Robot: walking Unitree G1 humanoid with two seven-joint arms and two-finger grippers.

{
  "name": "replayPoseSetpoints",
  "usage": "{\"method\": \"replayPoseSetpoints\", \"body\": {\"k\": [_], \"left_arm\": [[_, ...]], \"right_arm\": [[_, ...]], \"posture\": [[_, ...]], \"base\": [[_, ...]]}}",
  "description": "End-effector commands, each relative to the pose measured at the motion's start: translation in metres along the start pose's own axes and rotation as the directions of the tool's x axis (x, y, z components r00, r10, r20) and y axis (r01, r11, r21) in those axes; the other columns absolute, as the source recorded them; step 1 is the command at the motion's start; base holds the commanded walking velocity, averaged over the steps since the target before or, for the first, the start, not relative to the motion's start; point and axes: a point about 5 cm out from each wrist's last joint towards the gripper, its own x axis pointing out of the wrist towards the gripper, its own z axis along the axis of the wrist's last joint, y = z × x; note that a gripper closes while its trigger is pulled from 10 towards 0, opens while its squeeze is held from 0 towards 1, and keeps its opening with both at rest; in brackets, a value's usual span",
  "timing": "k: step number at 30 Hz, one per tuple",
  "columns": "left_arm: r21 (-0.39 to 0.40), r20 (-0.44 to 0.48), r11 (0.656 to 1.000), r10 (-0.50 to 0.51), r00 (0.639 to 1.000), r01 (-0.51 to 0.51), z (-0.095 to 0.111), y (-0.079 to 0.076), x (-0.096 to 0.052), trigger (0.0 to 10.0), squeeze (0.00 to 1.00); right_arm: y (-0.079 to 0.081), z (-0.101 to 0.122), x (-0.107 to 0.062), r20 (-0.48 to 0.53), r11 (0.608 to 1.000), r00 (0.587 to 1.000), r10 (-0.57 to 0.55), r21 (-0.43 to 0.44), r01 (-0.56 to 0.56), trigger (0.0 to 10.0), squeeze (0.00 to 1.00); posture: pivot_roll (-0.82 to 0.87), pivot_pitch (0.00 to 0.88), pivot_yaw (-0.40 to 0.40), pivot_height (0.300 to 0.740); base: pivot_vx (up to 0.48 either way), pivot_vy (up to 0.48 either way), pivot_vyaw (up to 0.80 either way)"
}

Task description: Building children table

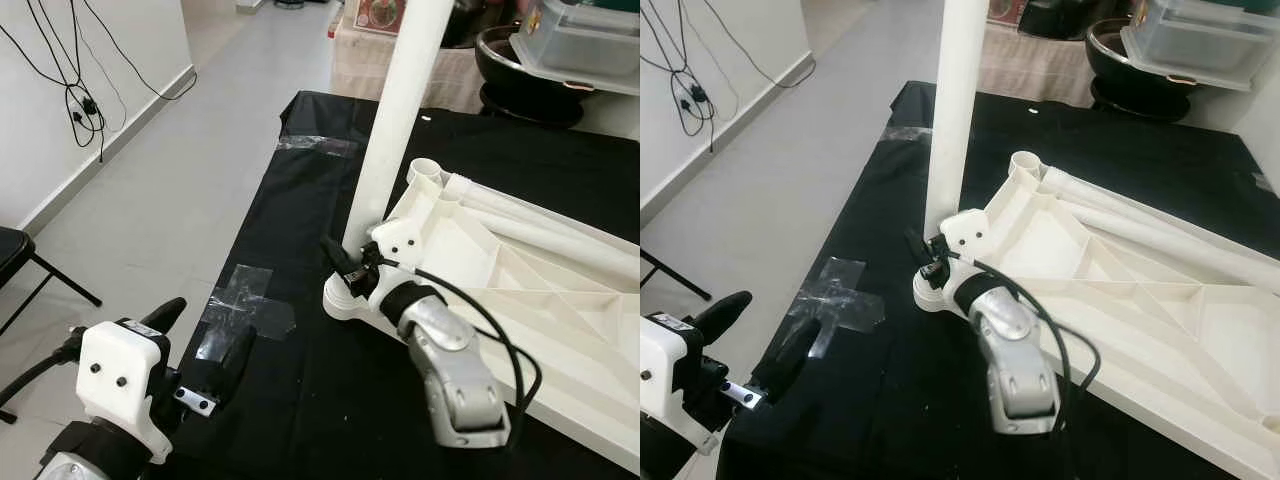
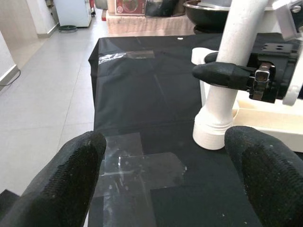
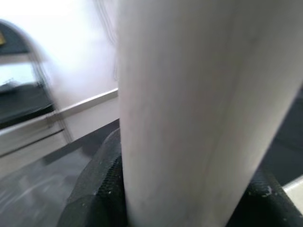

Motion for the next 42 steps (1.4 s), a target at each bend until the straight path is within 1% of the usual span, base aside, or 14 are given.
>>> {"method": "replayPoseSetpoints", "body": {"k": [1,2,3,7,8,13,15,16,26,27,28,29,34,42], "left_arm": [[-0.006,-0.025,1.0,-0.003,1.0,0.003,-0.003,-0.002,0.0,10.0,0.0],[-0.006,-0.025,1.0,-0.003,1.0,0.003,-0.003,-0.002,0.0,10.0,0.0],[-0.007,-0.023,1.0,-0.003,1.0,0.003,-0.003,-0.002,0.0,10.0,0.0],[-0.01,-0.021,1.0,-0.003,1.0,0.003,-0.003,-0.002,0.0,10.0,0.0],[-0.012,-0.02,1.0,-0.004,1.0,0.004,-0.003,-0.003,0.001,10.0,0.0],[-0.015,-0.019,1.0,-0.006,1.0,0.005,-0.003,-0.003,0.001,10.0,0.0],[-0.015,-0.018,1.0,-0.006,1.0,0.006,-0.003,-0.003,0.001,10.0,0.0],[-0.015,-0.018,1.0,-0.006,1.0,0.005,-0.003,-0.003,0.001,10.0,0.0],[-0.009,-0.024,1.0,0.004,1.0,-0.004,-0.004,-0.001,-0.003,10.0,0.0],[-0.008,-0.026,1.0,0.004,1.0,-0.004,-0.004,-0.001,-0.003,10.0,0.0],[-0.008,-0.026,1.0,0.004,1.0,-0.004,-0.004,-0.001,-0.003,10.0,0.0],[-0.005,-0.028,1.0,0.005,1.0,-0.005,-0.004,-0.001,-0.003,10.0,0.0],[0.001,-0.032,1.0,0.01,0.999,-0.01,-0.004,0.0,-0.004,10.0,0.0],[0.0,-0.034,1.0,0.013,0.999,-0.013,-0.004,0.001,-0.004,10.0,0.0]], "right_arm": [[-0.016,-0.023,-0.002,-0.141,1.0,0.99,-0.012,0.018,0.014,10.0,0.33],[-0.016,-0.023,-0.002,-0.141,1.0,0.99,-0.012,0.018,0.014,10.0,0.33],[-0.021,-0.012,0.002,-0.109,0.999,0.994,0.027,0.029,-0.024,10.0,1.0],[-0.03,0.015,0.01,-0.019,0.978,0.977,0.21,0.009,-0.21,10.0,1.0],[-0.033,0.025,0.01,-0.006,0.946,0.947,0.322,-0.048,-0.322,10.0,1.0],[-0.042,0.038,0.01,-0.031,0.866,0.877,0.48,-0.144,-0.479,10.0,1.0],[-0.047,0.042,0.012,-0.053,0.828,0.845,0.532,-0.178,-0.532,10.0,0.92],[-0.052,0.049,0.017,-0.063,0.794,0.815,0.577,-0.19,-0.577,10.0,0.0],[-0.056,0.072,0.044,0.009,0.676,0.681,0.732,-0.128,-0.725,9.5,0.0],[-0.054,0.071,0.046,0.021,0.656,0.658,0.752,-0.113,-0.746,1.7,0.0],[-0.054,0.071,0.046,0.021,0.656,0.658,0.752,-0.113,-0.746,1.7,0.0],[-0.051,0.069,0.046,0.017,0.623,0.624,0.781,-0.103,-0.776,0.0,0.0],[-0.05,0.064,0.048,0.008,0.549,0.55,0.835,-0.089,-0.831,0.0,0.0],[-0.058,0.058,0.045,0.004,0.56,0.563,0.827,-0.099,-0.822,0.0,0.0]], "posture": [[0.18,0.17,-0.095,0.74],[0.18,0.17,-0.095,0.74],[0.18,0.171,-0.097,0.74],[0.18,0.174,-0.095,0.74],[0.18,0.172,-0.095,0.74],[0.19,0.175,-0.095,0.74],[0.19,0.176,-0.097,0.74],[0.2,0.179,-0.101,0.74],[0.23,0.186,-0.102,0.74],[0.23,0.186,-0.103,0.74],[0.23,0.186,-0.103,0.74],[0.24,0.187,-0.106,0.74],[0.24,0.184,-0.106,0.74],[0.23,0.183,-0.112,0.74]], "base": [[0.0,0.0,0.0],[0.0,0.0,0.0],[0.0,0.0,0.0],[0.0,0.0,0.0],[0.0,0.0,0.0],[0.0,0.0,0.0],[0.0,0.0,0.0],[0.0,0.0,0.0],[0.0,0.0,0.0],[0.0,0.0,0.0],[0.0,0.0,0.0],[0.0,0.0,0.0],[0.0,0.0,0.0],[0.0,0.0,0.0]]}}
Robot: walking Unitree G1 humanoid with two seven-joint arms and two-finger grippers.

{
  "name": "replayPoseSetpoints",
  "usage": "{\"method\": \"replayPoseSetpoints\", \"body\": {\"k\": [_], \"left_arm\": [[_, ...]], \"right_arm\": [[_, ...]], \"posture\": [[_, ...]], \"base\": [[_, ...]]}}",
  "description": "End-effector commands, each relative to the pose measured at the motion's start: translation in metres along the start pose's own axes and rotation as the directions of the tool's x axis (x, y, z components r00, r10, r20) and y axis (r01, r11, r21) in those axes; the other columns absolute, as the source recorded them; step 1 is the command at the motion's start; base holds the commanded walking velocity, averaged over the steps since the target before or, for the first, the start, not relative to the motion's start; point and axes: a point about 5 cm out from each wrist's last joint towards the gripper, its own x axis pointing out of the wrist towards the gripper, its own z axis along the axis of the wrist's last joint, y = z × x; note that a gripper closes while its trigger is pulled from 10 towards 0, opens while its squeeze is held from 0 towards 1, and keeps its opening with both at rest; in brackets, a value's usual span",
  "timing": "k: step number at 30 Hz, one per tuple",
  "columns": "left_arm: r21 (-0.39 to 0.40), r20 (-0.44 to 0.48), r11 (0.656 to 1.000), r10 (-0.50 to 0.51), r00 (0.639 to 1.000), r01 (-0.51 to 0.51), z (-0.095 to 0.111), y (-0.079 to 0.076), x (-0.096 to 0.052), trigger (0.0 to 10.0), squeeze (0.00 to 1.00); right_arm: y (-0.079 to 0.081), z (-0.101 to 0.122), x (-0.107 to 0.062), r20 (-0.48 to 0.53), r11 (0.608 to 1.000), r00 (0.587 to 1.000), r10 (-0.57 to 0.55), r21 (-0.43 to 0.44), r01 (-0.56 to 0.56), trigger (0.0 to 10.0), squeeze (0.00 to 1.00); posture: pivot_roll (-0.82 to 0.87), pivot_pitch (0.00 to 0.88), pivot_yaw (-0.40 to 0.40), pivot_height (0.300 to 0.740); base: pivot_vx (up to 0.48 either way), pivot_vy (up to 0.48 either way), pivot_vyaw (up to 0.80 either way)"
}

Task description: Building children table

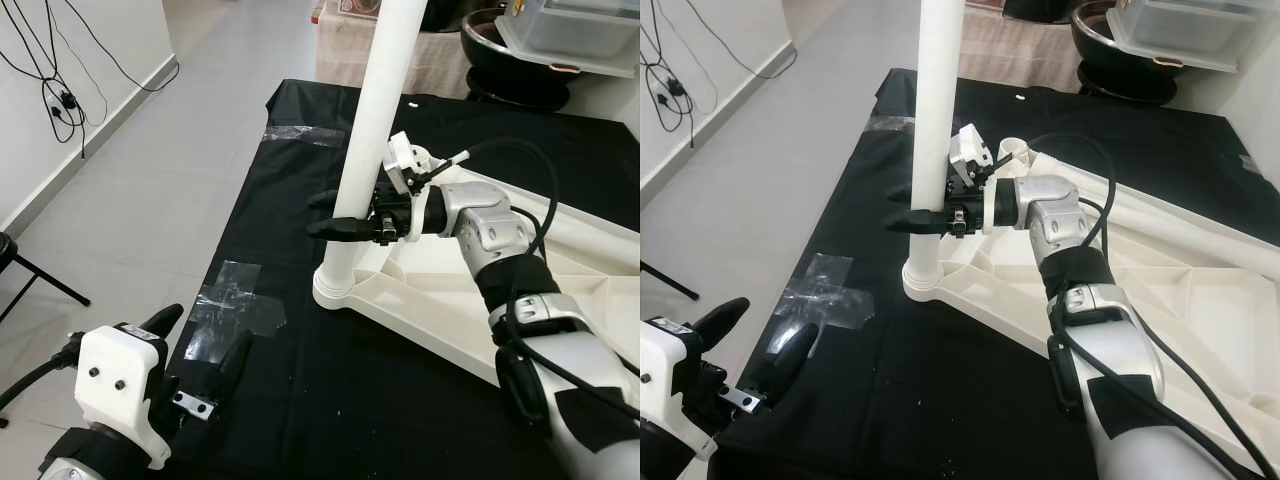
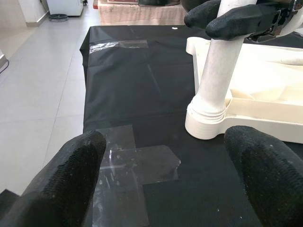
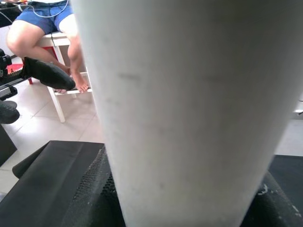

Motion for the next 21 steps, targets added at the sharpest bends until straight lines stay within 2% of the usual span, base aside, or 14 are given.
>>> {"method": "replayPoseSetpoints", "body": {"k": [1,3,4,5,6,7,8,9,10,14,17,18,20,21], "left_arm": [[0.009,-0.017,1.0,-0.004,1.0,0.004,-0.002,0.0,-0.002,10.0,0.0],[0.009,-0.017,1.0,-0.004,1.0,0.004,-0.002,0.0,-0.002,10.0,0.0],[0.009,-0.019,1.0,-0.002,1.0,0.002,-0.002,0.0,-0.002,10.0,0.0],[0.009,-0.019,1.0,-0.002,1.0,0.002,-0.002,0.0,-0.002,10.0,0.0],[0.011,-0.024,1.0,0.003,1.0,-0.003,-0.003,0.002,-0.003,10.0,0.0],[0.011,-0.024,1.0,0.003,1.0,-0.003,-0.003,0.002,-0.003,10.0,0.0],[0.007,-0.024,1.0,0.011,1.0,-0.011,-0.002,0.004,-0.002,10.0,0.0],[0.007,-0.024,1.0,0.011,1.0,-0.011,-0.002,0.004,-0.002,10.0,0.0],[0.002,-0.02,1.0,0.015,1.0,-0.015,-0.001,0.005,-0.001,10.0,0.0],[0.0,-0.018,1.0,0.016,1.0,-0.016,0.0,0.005,0.0,10.0,0.0],[-0.002,-0.013,1.0,0.015,1.0,-0.015,0.0,0.005,0.001,10.0,0.0],[-0.001,-0.012,1.0,0.014,1.0,-0.014,0.0,0.004,0.001,10.0,0.0],[-0.001,-0.012,1.0,0.014,1.0,-0.014,0.0,0.004,0.001,10.0,0.0],[-0.001,-0.012,1.0,0.014,1.0,-0.014,0.0,0.004,0.001,10.0,0.0]], "right_arm": [[0.005,-0.019,0.0,-0.036,0.991,0.991,-0.126,0.03,0.127,0.0,0.0],[0.005,-0.019,0.0,-0.036,0.991,0.991,-0.126,0.03,0.127,0.0,0.0],[0.013,-0.04,0.008,-0.068,0.934,0.935,-0.348,0.058,0.352,0.0,0.0],[0.013,-0.04,0.008,-0.068,0.934,0.935,-0.348,0.058,0.352,0.0,0.0],[0.028,-0.067,0.015,-0.166,0.691,0.688,-0.707,0.048,0.722,0.0,0.0],[0.028,-0.067,0.015,-0.166,0.691,0.688,-0.707,0.048,0.722,0.0,0.0],[0.062,-0.083,0.022,-0.226,0.565,0.547,-0.806,-0.024,0.824,0.0,0.0],[0.062,-0.083,0.022,-0.226,0.565,0.547,-0.806,-0.024,0.824,0.0,0.0],[0.086,-0.087,0.033,-0.242,0.497,0.474,-0.847,-0.041,0.867,0.0,0.0],[0.093,-0.086,0.039,-0.235,0.49,0.465,-0.853,-0.056,0.87,0.0,0.0],[0.079,-0.083,0.043,-0.21,0.536,0.515,-0.831,-0.058,0.842,0.0,0.0],[0.072,-0.081,0.042,-0.2,0.544,0.524,-0.828,-0.06,0.837,4.4,0.0],[0.072,-0.081,0.042,-0.2,0.544,0.524,-0.828,-0.06,0.837,4.4,0.0],[0.067,-0.078,0.04,-0.191,0.563,0.545,-0.817,-0.06,0.824,10.0,0.0]], "posture": [[0.22,0.183,-0.124,0.74],[0.22,0.183,-0.124,0.74],[0.21,0.181,-0.128,0.74],[0.21,0.181,-0.128,0.74],[0.2,0.173,-0.114,0.74],[0.2,0.173,-0.114,0.74],[0.2,0.174,-0.094,0.74],[0.2,0.174,-0.094,0.74],[0.19,0.156,-0.09,0.74],[0.19,0.15,-0.09,0.74],[0.2,0.152,-0.102,0.74],[0.19,0.152,-0.102,0.74],[0.19,0.152,-0.102,0.74],[0.2,0.153,-0.102,0.74]], "base": [[0.0,0.0,0.0],[0.0,0.0,0.0],[0.0,0.0,0.0],[0.0,0.0,0.0],[0.0,0.0,0.0],[0.0,0.0,0.0],[0.0,0.0,0.0],[0.0,0.0,0.0],[0.0,0.0,0.0],[0.0,0.0,0.0],[0.0,0.0,0.0],[0.0,0.0,0.0],[0.0,0.0,0.0],[0.0,0.0,0.0]]}}
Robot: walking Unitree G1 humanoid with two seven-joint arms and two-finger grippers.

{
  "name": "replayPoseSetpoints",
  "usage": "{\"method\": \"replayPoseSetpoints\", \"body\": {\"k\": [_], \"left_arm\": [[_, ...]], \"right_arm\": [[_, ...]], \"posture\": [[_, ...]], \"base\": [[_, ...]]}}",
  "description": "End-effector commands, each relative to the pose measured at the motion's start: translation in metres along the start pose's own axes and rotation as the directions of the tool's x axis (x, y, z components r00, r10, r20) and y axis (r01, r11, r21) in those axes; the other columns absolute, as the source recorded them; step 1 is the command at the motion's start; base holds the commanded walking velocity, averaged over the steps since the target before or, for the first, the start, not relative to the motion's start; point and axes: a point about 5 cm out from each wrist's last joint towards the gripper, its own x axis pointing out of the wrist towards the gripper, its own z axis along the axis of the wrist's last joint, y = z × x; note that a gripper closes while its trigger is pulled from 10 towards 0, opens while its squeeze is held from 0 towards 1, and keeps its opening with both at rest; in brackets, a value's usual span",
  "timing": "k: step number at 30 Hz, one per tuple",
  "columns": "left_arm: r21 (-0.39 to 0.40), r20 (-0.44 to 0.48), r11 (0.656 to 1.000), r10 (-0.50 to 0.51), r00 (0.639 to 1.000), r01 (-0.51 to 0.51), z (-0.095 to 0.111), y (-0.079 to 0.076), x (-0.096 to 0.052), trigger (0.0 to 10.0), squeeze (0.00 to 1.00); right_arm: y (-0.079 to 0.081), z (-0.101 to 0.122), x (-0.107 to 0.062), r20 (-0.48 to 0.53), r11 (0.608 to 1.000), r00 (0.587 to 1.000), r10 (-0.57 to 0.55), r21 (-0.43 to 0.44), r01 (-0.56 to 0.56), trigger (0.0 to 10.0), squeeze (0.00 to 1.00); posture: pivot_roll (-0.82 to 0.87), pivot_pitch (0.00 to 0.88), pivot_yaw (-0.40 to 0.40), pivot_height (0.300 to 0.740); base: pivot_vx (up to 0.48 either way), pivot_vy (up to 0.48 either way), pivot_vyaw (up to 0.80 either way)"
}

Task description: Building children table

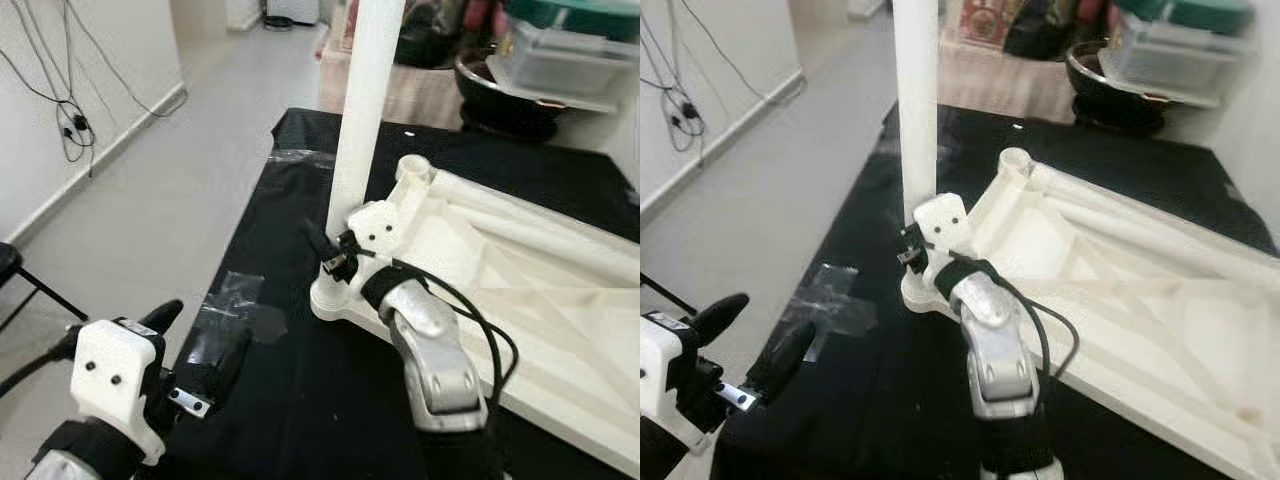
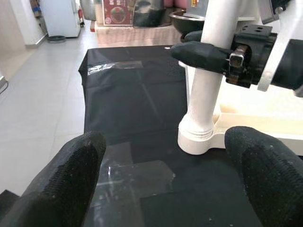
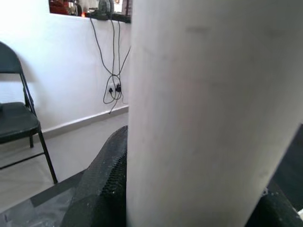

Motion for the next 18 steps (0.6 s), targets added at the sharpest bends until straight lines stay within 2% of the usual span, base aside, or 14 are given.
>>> {"method": "replayPoseSetpoints", "body": {"k": [1,3,4,5,8,9,10,11,12,14,15,16,17,18], "left_arm": [[-0.012,-0.015,1.0,0.002,1.0,-0.002,-0.002,-0.001,0.0,10.0,0.0],[-0.012,-0.014,1.0,0.001,1.0,-0.002,-0.002,-0.001,0.0,10.0,0.0],[-0.013,-0.014,1.0,0.0,1.0,0.0,-0.002,-0.001,0.0,10.0,0.0],[-0.015,-0.014,1.0,-0.001,1.0,0.001,-0.002,-0.001,0.0,10.0,0.0],[-0.019,-0.015,1.0,-0.004,1.0,0.004,-0.003,-0.001,0.0,10.0,0.0],[-0.019,-0.015,1.0,-0.004,1.0,0.004,-0.003,-0.001,0.0,10.0,0.0],[-0.021,-0.015,1.0,-0.005,1.0,0.004,-0.003,-0.002,0.0,10.0,0.0],[-0.021,-0.015,1.0,-0.005,1.0,0.004,-0.003,-0.002,0.0,10.0,0.0],[-0.023,-0.015,1.0,-0.005,1.0,0.004,-0.003,-0.002,0.0,10.0,0.0],[-0.024,-0.015,1.0,-0.005,1.0,0.005,-0.003,-0.002,0.0,10.0,0.0],[-0.026,-0.014,1.0,-0.006,1.0,0.005,-0.003,-0.002,0.001,10.0,0.0],[-0.026,-0.014,1.0,-0.006,1.0,0.005,-0.003,-0.002,0.001,10.0,0.0],[-0.027,-0.013,1.0,-0.006,1.0,0.006,-0.003,-0.003,0.001,10.0,0.0],[-0.028,-0.012,1.0,-0.005,1.0,0.005,-0.003,-0.003,0.0,10.0,0.0]], "right_arm": [[-0.005,-0.036,-0.003,-0.19,0.999,0.982,0.001,-0.048,-0.01,10.0,0.0],[-0.007,-0.031,-0.004,-0.184,0.999,0.983,-0.001,-0.04,-0.006,10.0,0.0],[-0.009,-0.023,-0.004,-0.173,1.0,0.985,0.011,-0.012,-0.013,10.0,0.81],[-0.013,-0.011,-0.002,-0.136,0.997,0.988,0.076,0.035,-0.072,10.0,1.0],[-0.015,0.013,-0.003,-0.034,0.952,0.953,0.301,0.073,-0.298,10.0,1.0],[-0.015,0.013,-0.003,-0.034,0.952,0.953,0.301,0.073,-0.298,10.0,1.0],[-0.017,0.022,-0.006,0.0,0.902,0.903,0.43,0.05,-0.429,10.0,1.0],[-0.017,0.022,-0.006,0.0,0.902,0.903,0.43,0.05,-0.429,10.0,1.0],[-0.019,0.028,-0.01,0.015,0.85,0.85,0.527,0.005,-0.527,10.0,1.0],[-0.024,0.03,-0.011,0.001,0.802,0.803,0.597,-0.046,-0.596,10.0,1.0],[-0.029,0.029,-0.012,-0.034,0.74,0.744,0.668,-0.08,-0.668,10.0,0.63],[-0.029,0.029,-0.012,-0.034,0.74,0.744,0.668,-0.08,-0.668,10.0,0.63],[-0.034,0.028,-0.011,-0.065,0.697,0.703,0.708,-0.092,-0.711,10.0,0.0],[-0.039,0.025,-0.006,-0.1,0.658,0.661,0.743,-0.07,-0.75,10.0,0.0]], "posture": [[0.2,0.153,-0.102,0.74],[0.19,0.155,-0.102,0.74],[0.19,0.156,-0.103,0.74],[0.19,0.159,-0.102,0.74],[0.19,0.163,-0.104,0.74],[0.19,0.163,-0.104,0.74],[0.19,0.165,-0.104,0.74],[0.19,0.165,-0.104,0.74],[0.19,0.165,-0.104,0.74],[0.19,0.167,-0.105,0.74],[0.2,0.171,-0.108,0.74],[0.2,0.171,-0.108,0.74],[0.2,0.171,-0.108,0.74],[0.21,0.175,-0.11,0.74]], "base": [[0.0,0.0,0.0],[0.0,0.0,0.0],[0.0,0.0,0.0],[0.0,0.0,0.0],[0.0,0.0,0.0],[0.0,0.0,0.0],[0.0,0.0,0.0],[0.0,0.0,0.0],[0.0,0.0,0.0],[0.0,0.0,0.0],[0.0,0.0,0.0],[0.0,0.0,0.0],[0.0,0.0,0.0],[0.0,0.0,0.0]]}}
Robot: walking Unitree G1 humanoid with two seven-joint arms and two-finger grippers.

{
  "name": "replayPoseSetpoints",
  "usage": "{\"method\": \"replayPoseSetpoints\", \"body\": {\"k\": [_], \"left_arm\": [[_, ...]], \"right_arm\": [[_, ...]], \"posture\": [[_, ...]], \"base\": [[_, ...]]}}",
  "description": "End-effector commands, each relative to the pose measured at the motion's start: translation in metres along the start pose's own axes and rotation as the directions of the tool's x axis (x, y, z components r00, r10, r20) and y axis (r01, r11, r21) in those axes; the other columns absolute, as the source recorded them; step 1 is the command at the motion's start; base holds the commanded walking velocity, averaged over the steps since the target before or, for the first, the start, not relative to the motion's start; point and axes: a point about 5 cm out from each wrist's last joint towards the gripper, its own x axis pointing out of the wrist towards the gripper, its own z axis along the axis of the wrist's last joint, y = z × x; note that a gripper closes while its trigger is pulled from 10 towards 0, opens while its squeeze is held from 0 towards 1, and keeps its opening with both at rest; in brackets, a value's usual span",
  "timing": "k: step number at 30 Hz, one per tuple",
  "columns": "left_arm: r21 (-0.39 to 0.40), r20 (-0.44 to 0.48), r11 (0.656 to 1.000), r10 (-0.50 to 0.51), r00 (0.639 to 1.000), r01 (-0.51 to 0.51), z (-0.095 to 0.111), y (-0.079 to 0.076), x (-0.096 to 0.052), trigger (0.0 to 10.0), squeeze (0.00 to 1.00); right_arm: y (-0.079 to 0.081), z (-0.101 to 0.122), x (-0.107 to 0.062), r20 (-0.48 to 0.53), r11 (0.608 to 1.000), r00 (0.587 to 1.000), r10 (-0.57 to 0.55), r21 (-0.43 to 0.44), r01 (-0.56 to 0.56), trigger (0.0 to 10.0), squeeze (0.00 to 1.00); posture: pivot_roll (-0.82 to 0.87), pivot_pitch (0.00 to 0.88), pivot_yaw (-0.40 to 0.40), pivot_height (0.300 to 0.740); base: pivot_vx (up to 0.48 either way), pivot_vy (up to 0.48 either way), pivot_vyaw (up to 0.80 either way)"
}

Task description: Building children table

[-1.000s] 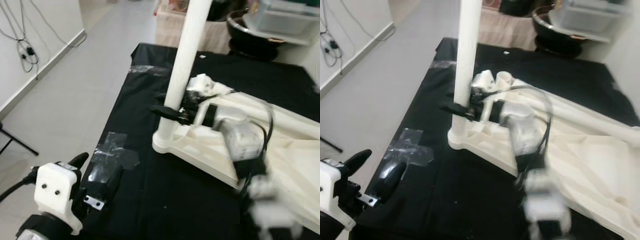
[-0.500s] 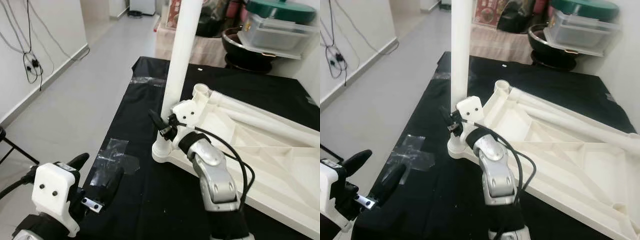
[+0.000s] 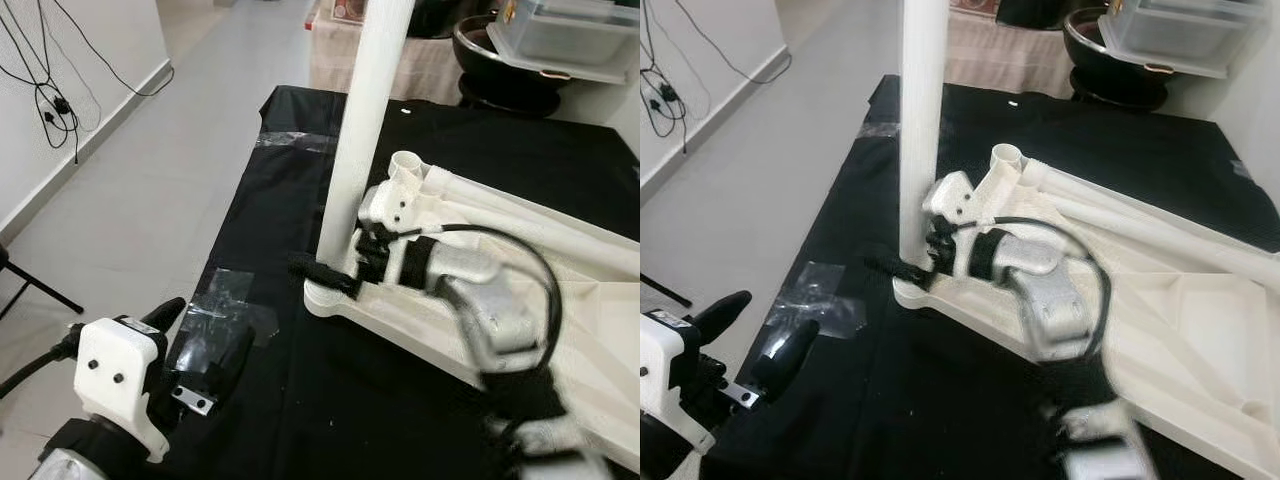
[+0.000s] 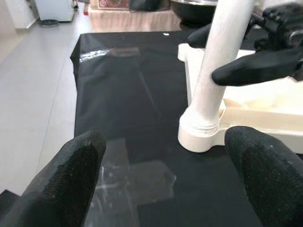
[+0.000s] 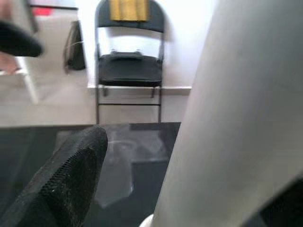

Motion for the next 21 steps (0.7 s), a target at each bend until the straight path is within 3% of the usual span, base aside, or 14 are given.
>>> {"method": "replayPoseSetpoints", "body": {"k": [1,2,5,8,9,11,21], "left_arm": [[-0.024,-0.016,1.0,0.0,1.0,0.0,-0.003,-0.002,-0.001,10.0,0.0],[-0.024,-0.016,1.0,0.0,1.0,0.0,-0.003,-0.002,-0.001,10.0,0.0],[-0.023,-0.017,1.0,0.005,1.0,-0.006,-0.003,-0.001,-0.003,10.0,0.0],[-0.022,-0.018,1.0,0.007,1.0,-0.008,-0.003,-0.001,-0.003,10.0,0.0],[-0.022,-0.019,1.0,0.008,1.0,-0.008,-0.004,-0.001,-0.003,10.0,0.0],[-0.022,-0.021,1.0,0.009,1.0,-0.009,-0.004,-0.001,-0.004,10.0,0.0],[-0.017,-0.023,1.0,0.014,1.0,-0.015,-0.004,0.0,-0.005,10.0,0.0]], "right_arm": [[-0.002,-0.008,0.003,-0.027,0.993,0.993,0.116,0.029,-0.116,10.0,0.0],[-0.002,-0.008,0.003,-0.027,0.993,0.993,0.116,0.029,-0.116,10.0,0.0],[-0.024,-0.005,0.009,0.001,0.99,0.992,0.127,0.056,-0.127,10.0,0.0],[-0.028,-0.002,0.011,0.017,0.988,0.99,0.138,0.064,-0.139,9.7,0.0],[-0.031,0.0,0.013,0.025,0.985,0.988,0.155,0.071,-0.157,7.2,0.0],[-0.032,0.003,0.016,0.026,0.974,0.977,0.212,0.077,-0.213,0.0,0.0],[-0.039,0.002,0.013,0.032,0.935,0.939,0.343,0.085,-0.345,0.0,0.0]], "posture": [[0.21,0.175,-0.11,0.74],[0.21,0.175,-0.11,0.74],[0.22,0.181,-0.113,0.74],[0.22,0.183,-0.114,0.74],[0.23,0.184,-0.114,0.74],[0.23,0.185,-0.116,0.74],[0.24,0.184,-0.12,0.74]], "base": [[0.0,0.0,0.0],[0.0,0.0,0.0],[0.0,0.0,0.0],[0.0,0.0,0.0],[0.0,0.0,0.0],[0.0,0.0,0.0],[0.0,0.0,0.0]]}}
